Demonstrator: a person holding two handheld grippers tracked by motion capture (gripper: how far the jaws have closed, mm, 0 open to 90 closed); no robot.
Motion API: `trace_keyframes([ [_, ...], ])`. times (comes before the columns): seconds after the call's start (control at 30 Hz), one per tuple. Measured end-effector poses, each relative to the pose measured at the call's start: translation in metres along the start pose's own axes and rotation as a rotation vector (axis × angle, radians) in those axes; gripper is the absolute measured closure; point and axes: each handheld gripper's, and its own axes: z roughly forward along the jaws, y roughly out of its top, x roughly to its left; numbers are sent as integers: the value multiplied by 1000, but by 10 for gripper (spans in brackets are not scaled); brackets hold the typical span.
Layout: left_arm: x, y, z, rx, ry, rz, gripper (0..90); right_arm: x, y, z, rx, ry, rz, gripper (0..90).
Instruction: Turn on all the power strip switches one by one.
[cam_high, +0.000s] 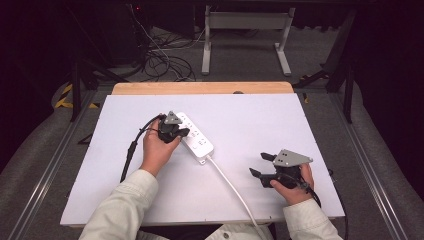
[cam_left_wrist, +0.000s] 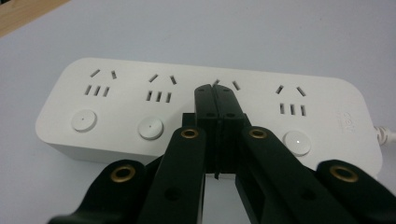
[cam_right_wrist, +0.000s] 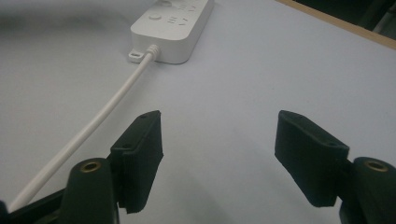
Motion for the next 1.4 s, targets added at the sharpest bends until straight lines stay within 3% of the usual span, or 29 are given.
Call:
trace_keyframes([
  [0.27,-3,0,3,21,-8,29,900,0,0,0,2,3,-2,326],
  [0.6,-6,-3,6,19,-22,25,900,1,0,0,1,1,-5,326],
  [0.77,-8,-2,7,25,-1,44,900,1,0,0,2,1,-4,325],
  [1.4,-13,-3,9,34,35,51,900,2,0,1,7,5,-9,326],
])
